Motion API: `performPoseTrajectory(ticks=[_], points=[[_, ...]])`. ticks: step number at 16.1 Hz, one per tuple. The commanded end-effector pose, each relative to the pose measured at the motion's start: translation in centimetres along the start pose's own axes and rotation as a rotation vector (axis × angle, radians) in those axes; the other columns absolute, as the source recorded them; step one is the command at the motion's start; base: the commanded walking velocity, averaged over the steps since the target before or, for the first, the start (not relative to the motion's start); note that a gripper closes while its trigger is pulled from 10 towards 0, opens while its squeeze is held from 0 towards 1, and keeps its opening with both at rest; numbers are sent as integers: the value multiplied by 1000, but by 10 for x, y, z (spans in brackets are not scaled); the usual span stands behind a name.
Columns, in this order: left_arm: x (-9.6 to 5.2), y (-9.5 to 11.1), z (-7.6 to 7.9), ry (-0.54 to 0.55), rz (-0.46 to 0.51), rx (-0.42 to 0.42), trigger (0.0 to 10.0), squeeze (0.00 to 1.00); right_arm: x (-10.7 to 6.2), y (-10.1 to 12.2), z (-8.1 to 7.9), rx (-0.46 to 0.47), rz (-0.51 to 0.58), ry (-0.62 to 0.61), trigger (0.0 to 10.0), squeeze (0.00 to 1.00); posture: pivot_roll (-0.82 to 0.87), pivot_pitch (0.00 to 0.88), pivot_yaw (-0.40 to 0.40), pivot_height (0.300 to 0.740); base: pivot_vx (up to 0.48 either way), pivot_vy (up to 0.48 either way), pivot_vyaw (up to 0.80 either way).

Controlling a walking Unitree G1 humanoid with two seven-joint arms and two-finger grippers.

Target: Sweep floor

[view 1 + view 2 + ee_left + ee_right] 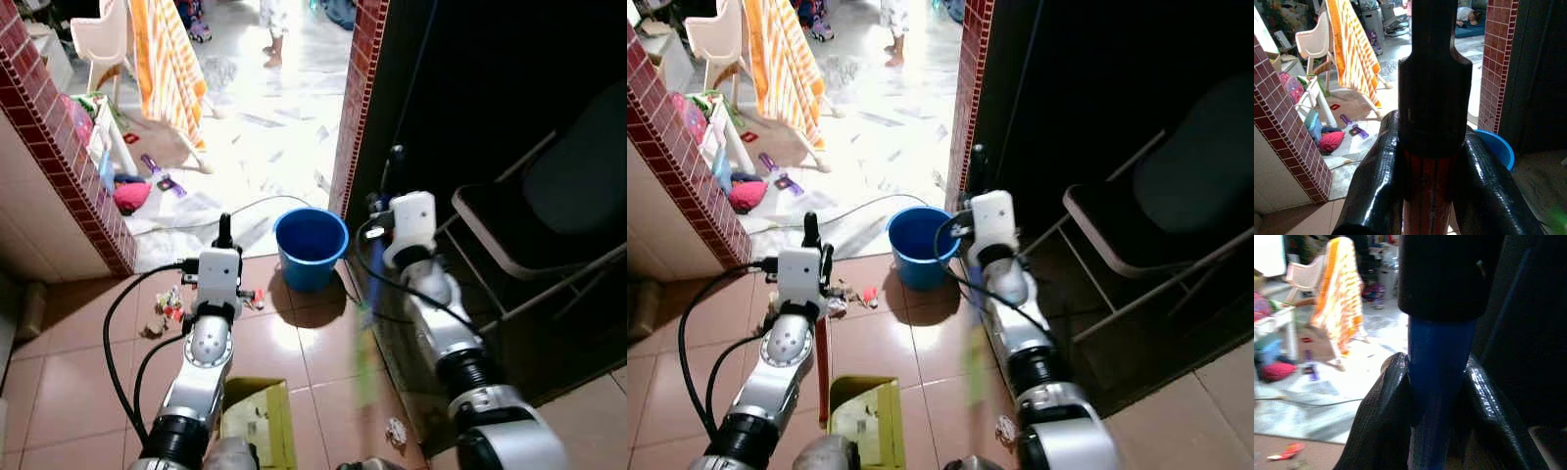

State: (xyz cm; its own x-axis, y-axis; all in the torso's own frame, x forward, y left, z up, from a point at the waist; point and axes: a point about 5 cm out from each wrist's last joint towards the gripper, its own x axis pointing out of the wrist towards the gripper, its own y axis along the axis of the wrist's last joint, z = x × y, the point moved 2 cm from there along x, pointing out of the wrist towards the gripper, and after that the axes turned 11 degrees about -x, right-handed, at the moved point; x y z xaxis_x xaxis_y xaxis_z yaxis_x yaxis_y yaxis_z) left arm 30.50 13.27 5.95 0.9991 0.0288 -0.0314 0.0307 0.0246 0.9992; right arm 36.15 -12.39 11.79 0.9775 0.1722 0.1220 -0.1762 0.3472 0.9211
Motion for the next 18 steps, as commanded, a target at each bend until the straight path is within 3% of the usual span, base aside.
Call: performPoseTrajectory(ticks=[1,5,10,13,18], points=[[2,0,2,-24,-2,25,10000,0,4,15,12,-43,70,-42,10000,0,1,0,-41,740,0,0,0],[6,1,11,-49,0,23,10000,0,-1,8,18,-120,51,-42,10000,0,-13,0,-35,740,0,0,0],[4,-3,6,-24,7,25,10000,0,-9,-21,24,-216,-102,-56,10000,0,-10,0,-41,740,0,0,0],[3,-7,5,-19,-3,18,10000,0,-12,-30,20,-220,-151,-35,10000,0,-14,0,-41,740,0,0,0],[5,-8,11,-39,-12,11,10000,0,-17,-47,6,-94,-275,17,10000,0,-18,0,-38,740,0,0,0]])
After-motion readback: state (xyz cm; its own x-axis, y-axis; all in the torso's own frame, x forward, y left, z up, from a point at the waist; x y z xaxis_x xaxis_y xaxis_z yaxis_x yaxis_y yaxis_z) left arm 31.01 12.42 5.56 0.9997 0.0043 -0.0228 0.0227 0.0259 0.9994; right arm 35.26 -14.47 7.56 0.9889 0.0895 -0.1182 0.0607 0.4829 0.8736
